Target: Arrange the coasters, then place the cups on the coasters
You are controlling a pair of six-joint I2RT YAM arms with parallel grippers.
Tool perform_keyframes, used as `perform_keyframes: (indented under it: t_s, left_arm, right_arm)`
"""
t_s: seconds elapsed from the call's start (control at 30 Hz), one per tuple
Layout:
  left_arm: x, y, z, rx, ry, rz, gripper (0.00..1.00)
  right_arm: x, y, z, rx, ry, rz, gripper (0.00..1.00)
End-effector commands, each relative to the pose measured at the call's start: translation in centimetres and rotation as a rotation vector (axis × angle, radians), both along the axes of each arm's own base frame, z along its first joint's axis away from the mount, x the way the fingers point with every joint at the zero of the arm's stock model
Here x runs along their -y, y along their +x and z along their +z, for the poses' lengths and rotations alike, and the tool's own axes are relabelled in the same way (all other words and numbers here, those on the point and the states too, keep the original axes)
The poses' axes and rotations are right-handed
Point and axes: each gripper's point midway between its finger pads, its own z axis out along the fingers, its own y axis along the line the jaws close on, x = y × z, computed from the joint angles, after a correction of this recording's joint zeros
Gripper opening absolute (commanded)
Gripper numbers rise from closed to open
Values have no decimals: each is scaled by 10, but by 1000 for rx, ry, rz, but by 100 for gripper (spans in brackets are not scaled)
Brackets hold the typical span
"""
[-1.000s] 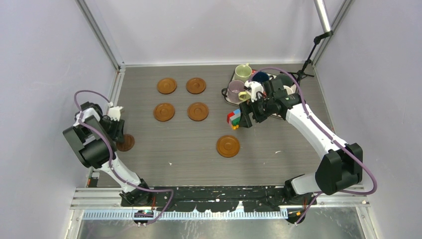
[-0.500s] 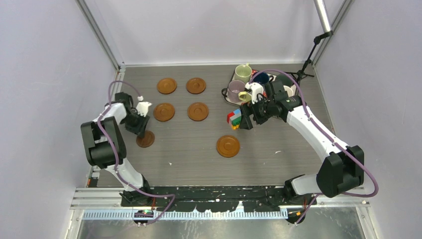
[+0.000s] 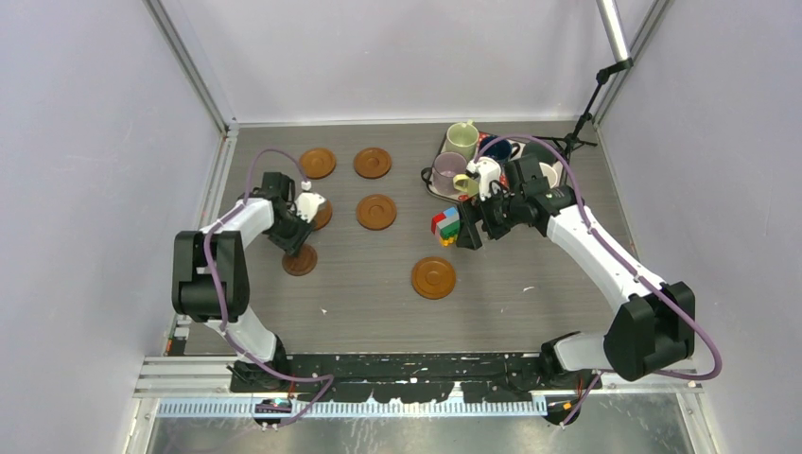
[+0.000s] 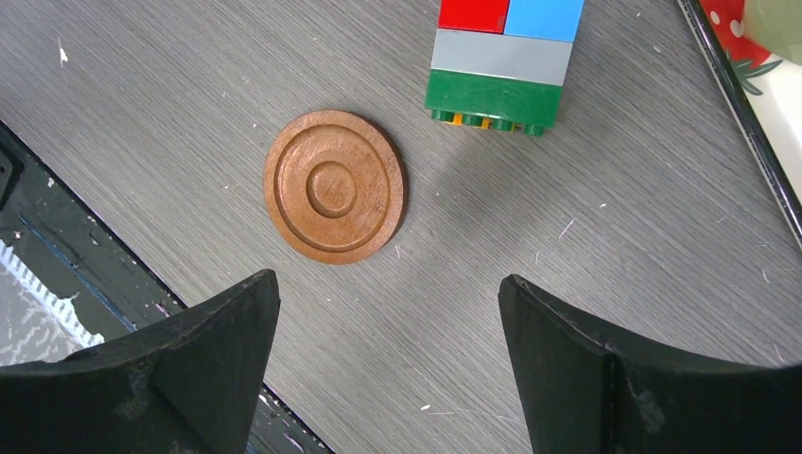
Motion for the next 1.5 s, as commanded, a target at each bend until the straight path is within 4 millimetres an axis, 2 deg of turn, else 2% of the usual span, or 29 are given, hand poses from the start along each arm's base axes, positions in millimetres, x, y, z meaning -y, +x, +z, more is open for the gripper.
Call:
perform_keyframes:
  t_s: [0.0, 0.43, 0.6, 0.87, 1.17, 1.33, 1.47]
  left_arm:
    - [21, -33, -34, -121, -41, -20, 36]
    - [36, -54, -18, -141, -34, -100, 37]
    - [31, -63, -17, -165, -11, -114, 37]
    - [32, -79, -14, -212, -27, -148, 48]
    - [28, -97, -14, -243, -14, -174, 49]
    - [28, -97, -8, -231, -14, -178, 50]
    - [38, -81, 14, -150, -61, -164, 52]
  right_arm:
    - [-3, 5, 14, 68, 26, 10, 90]
    - [-2, 4, 18, 84, 27, 10, 90]
    - [-2, 3, 19, 86, 30, 10, 90]
    - [-1, 3, 20, 92, 27, 9, 90]
    - [-1, 4, 20, 94, 28, 9, 91]
    - [-1, 4, 19, 90, 27, 9, 91]
    - [-1, 4, 21, 93, 30, 7, 91]
